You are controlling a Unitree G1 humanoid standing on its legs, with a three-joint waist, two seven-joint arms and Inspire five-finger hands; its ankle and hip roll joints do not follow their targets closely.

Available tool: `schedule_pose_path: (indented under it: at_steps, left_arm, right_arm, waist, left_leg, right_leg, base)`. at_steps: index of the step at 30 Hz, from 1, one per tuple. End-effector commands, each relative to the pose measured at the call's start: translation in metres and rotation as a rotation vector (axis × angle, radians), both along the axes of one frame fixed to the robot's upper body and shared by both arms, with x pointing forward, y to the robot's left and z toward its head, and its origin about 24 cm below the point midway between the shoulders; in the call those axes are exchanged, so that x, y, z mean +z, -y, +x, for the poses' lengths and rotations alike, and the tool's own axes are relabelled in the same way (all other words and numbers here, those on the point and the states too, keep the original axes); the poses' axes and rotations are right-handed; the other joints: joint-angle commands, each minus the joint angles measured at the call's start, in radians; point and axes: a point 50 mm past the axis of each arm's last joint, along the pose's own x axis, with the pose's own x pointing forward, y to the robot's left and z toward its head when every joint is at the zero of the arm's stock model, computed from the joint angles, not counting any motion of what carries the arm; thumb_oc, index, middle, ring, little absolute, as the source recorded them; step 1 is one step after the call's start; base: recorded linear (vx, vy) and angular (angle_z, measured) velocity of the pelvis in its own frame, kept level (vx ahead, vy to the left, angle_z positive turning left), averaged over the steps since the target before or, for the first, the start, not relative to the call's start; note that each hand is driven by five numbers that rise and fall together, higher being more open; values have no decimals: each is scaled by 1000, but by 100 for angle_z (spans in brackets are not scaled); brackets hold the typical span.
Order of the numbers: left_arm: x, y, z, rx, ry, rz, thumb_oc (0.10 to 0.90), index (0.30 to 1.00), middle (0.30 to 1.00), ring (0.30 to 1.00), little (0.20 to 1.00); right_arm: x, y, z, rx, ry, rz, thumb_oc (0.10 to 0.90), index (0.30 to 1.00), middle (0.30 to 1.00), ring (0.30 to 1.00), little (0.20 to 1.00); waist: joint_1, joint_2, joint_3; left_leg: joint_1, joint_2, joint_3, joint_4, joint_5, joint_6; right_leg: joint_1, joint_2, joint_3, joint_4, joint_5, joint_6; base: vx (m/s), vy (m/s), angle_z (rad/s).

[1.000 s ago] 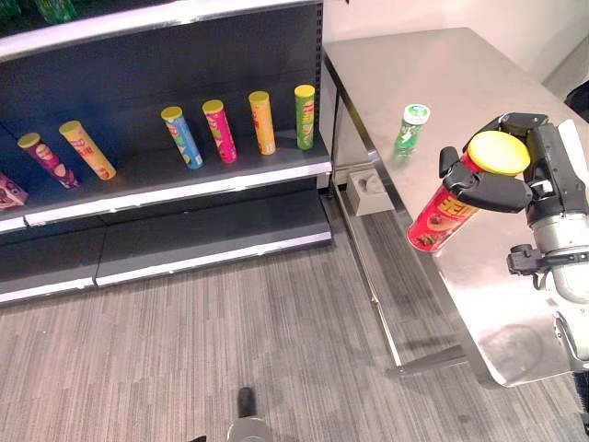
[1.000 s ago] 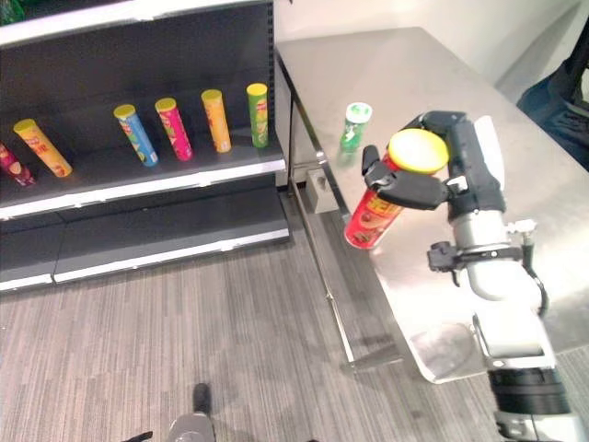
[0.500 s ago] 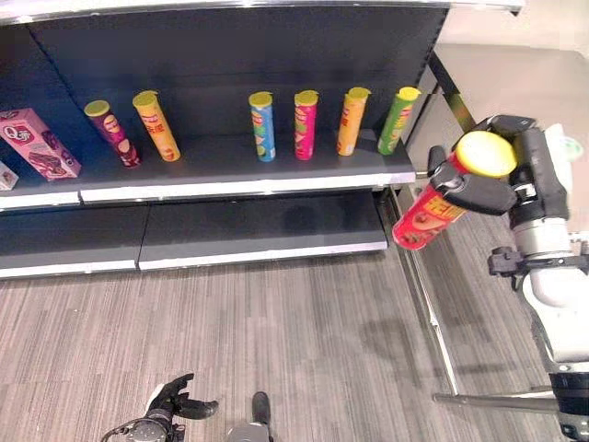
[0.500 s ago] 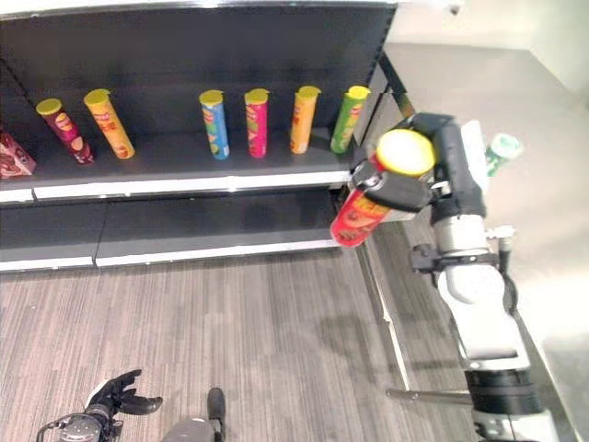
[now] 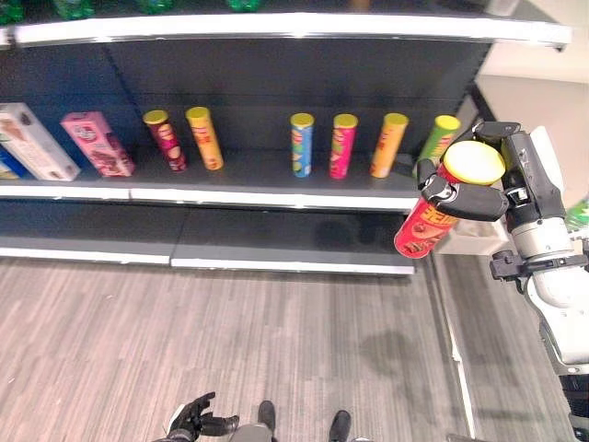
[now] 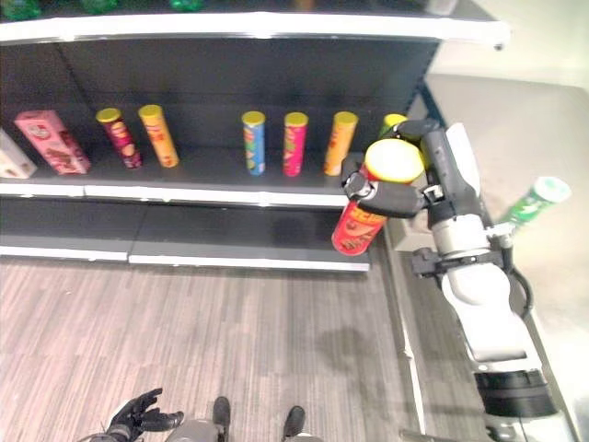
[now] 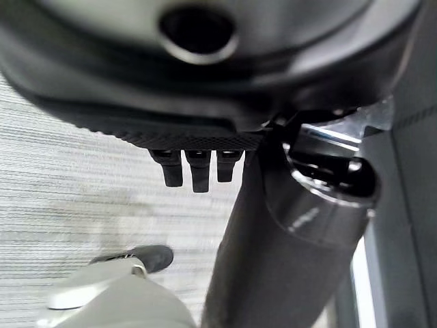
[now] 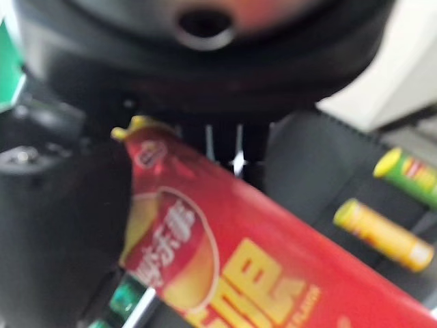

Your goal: Put the goods on the table back onto the shelves and tidy them up.

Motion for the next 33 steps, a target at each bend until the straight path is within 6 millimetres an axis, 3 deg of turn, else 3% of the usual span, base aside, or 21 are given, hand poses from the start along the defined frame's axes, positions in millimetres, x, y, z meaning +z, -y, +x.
schedule_pose_path:
  at_steps: [1, 2, 3, 4, 6, 8, 10, 11, 12, 14, 15, 16, 17, 19, 21, 22, 25, 26, 27, 28, 33]
  left_arm:
    - [6, -13, 2, -31, 16, 51, 800, 900, 900, 900, 900]
    - [6, -15, 2, 11, 23, 57, 800, 900, 900, 900, 900]
    - [6, -15, 2, 11, 23, 56, 800, 900, 900, 900, 900]
    - [5, -14, 1, 14, 16, 64, 800, 900, 900, 900, 900]
    - [4, -15, -2, 1, 5, 70, 800, 900, 900, 900, 900]
    - [2, -14, -6, -25, -21, 79, 800, 900, 900, 900, 900]
    - [3, -16, -3, -51, -25, 94, 800, 900, 900, 900, 900]
    - [3, -16, -3, -51, -25, 94, 800, 900, 900, 900, 900]
    - [7, -23, 1, -94, -19, 129, 800, 900, 900, 900, 900]
    - [11, -31, 6, -92, -8, 159, 800, 900, 900, 900, 900]
    - [13, -37, 6, -55, -1, 166, 800, 900, 900, 900, 900]
    - [13, -37, 6, -53, -1, 165, 800, 900, 900, 900, 900]
    - [16, -42, 8, -59, 1, 183, 800, 900, 900, 900, 900]
    - [16, -42, 9, -64, 5, 182, 800, 900, 900, 900, 900]
    - [15, -40, 8, -65, 3, 171, 800, 900, 900, 900, 900]
    - [14, -34, 11, -76, 9, 156, 800, 900, 900, 900, 900]
    - [13, -30, 13, -89, 16, 148, 800, 900, 900, 900, 900]
    - [15, -28, 19, -101, 33, 151, 800, 900, 900, 900, 900]
    - [15, -28, 19, -104, 33, 152, 800, 900, 900, 900, 900]
    - [14, -27, 18, -97, 30, 152, 800, 900, 900, 900, 900]
    - [5, -15, 4, -82, -12, 112, 800, 900, 900, 900, 900]
  right_arm:
    - [55, -15, -13, 72, 279, -43, 400, 300, 300, 300, 300]
    - [47, -18, -10, 84, 253, -36, 400, 300, 300, 300, 300]
    - [47, -19, -10, 85, 253, -36, 400, 300, 300, 300, 300]
    - [47, -16, -11, 71, 254, -45, 400, 300, 300, 300, 300]
    - [46, -14, -13, 64, 246, -60, 400, 300, 300, 300, 300]
    - [44, -12, -15, 41, 240, -63, 400, 300, 300, 300, 300]
    - [40, -13, -15, 34, 234, -49, 400, 300, 300, 300, 300]
    - [40, -13, -15, 34, 234, -49, 400, 300, 300, 300, 300]
    - [41, -17, -14, 47, 248, -22, 400, 300, 300, 300, 300]
    - [43, -27, -10, 78, 268, -2, 400, 300, 300, 300, 300]
    - [47, -36, -5, 108, 282, 4, 400, 300, 300, 300, 300]
    - [47, -37, -5, 109, 283, 4, 400, 300, 300, 300, 300]
    - [44, -41, -3, 125, 266, 3, 400, 300, 300, 300, 300]
    - [42, -40, -3, 125, 255, -1, 400, 300, 300, 300, 300]
    - [42, -39, -3, 121, 249, -2, 400, 300, 300, 300, 300]
    - [38, -36, -2, 111, 236, 13, 400, 300, 300, 300, 300]
    - [33, -34, -1, 106, 221, 29, 400, 300, 300, 300, 300]
    - [30, -36, 0, 109, 211, 30, 400, 300, 300, 300, 300]
    - [30, -38, 0, 109, 211, 25, 400, 300, 300, 300, 300]
    - [28, -39, 1, 105, 208, 29, 400, 300, 300, 300, 300]
    - [24, -40, 9, 49, 204, 29, 400, 300, 300, 300, 300]
  waist:
    - [4, -46, -43]
    - [13, -40, -48]
    - [13, -39, -49]
    - [11, -25, -53]
    - [8, 3, -67]
    - [4, 30, -90]
    - [4, 22, -100]
    - [5, 20, -100]
    - [9, 6, -104]
    - [16, 5, -91]
    - [28, 6, -74]
    - [29, 3, -72]
    - [14, 15, -54]
    - [4, 21, -43]
    - [-3, 29, -40]
    - [-17, 29, -25]
    - [-38, 20, -6]
    - [-52, 8, 6]
    - [-48, 1, 4]
    - [-41, -9, -8]
    - [-21, 7, -29]
  left_leg:
    - [6, 81, 9, -19, -53, -37]
    - [-7, 189, -44, -150, 49, -67]
    - [-1, 191, -43, -161, 55, -69]
    - [-24, 250, -40, -230, 99, -98]
    - [-37, 275, -14, -235, 105, -116]
    - [-25, 255, 0, -235, 101, -133]
    - [-11, 204, 19, -228, 89, -116]
    - [-10, 202, 20, -228, 89, -115]
    - [-4, 145, 38, -201, 51, -83]
    - [11, 98, 56, -186, 16, -36]
    - [41, 63, 91, -195, -3, 3]
    - [44, 59, 95, -197, -2, 5]
    - [68, 38, 104, -212, -12, 28]
    - [95, 12, 111, -222, -23, 41]
    - [116, -2, 117, -231, -41, 44]
    - [132, -17, 104, -234, -54, 42]
    - [148, -20, 89, -235, -67, 37]
    - [157, -22, 62, -234, -76, 34]
    - [159, -26, 54, -233, -81, 34]
    - [160, -38, 38, -228, -83, 34]
    - [155, 2, -12, -224, -75, 13]
  right_leg:
    - [-3, -28, 29, 22, -69, 102]
    - [-10, -56, 34, 22, -91, 124]
    - [-10, -54, 34, 23, -93, 123]
    - [4, -72, 36, 22, -115, 142]
    - [23, -90, 34, 18, -118, 161]
    - [39, -129, 22, 18, -97, 182]
    - [42, -199, 32, 29, -69, 208]
    - [41, -201, 33, 30, -70, 209]
    - [33, -264, 47, 63, -44, 222]
    - [-11, -312, 58, 156, -24, 206]
    - [-61, -362, 28, 257, 33, 197]
    - [-65, -367, 33, 261, 32, 199]
    - [-111, -350, 41, 369, 25, 180]
    - [-148, -303, 70, 390, 4, 169]
    - [-150, -277, 26, 344, -11, 159]
    - [-173, -234, 33, 239, 1, 170]
    - [-225, -212, 108, 140, 64, 197]
    - [-262, -192, 196, 91, 96, 214]
    - [-255, -189, 206, 69, 100, 215]
    - [-228, -190, 204, 51, 106, 216]
    - [-194, -176, 148, 79, 75, 196]
  base:
    - [167, 332, 23]
    - [150, 246, 12]
    - [297, 451, 1]
    - [224, 324, -5]
    - [278, 433, -5]
    - [267, 450, -6]
    - [199, 352, -4]
    - [200, 382, 9]
    - [204, 431, 13]
    - [164, 501, 4]
    - [53, 330, -28]
    - [103, 470, -56]
    - [91, 311, -60]
    - [135, 297, -13]
    - [184, 131, 21]
    - [225, 43, 18]
    - [198, -78, 24]
    - [140, -154, 44]
    - [215, -225, 62]
    - [186, -228, 54]
    - [130, -188, 24]
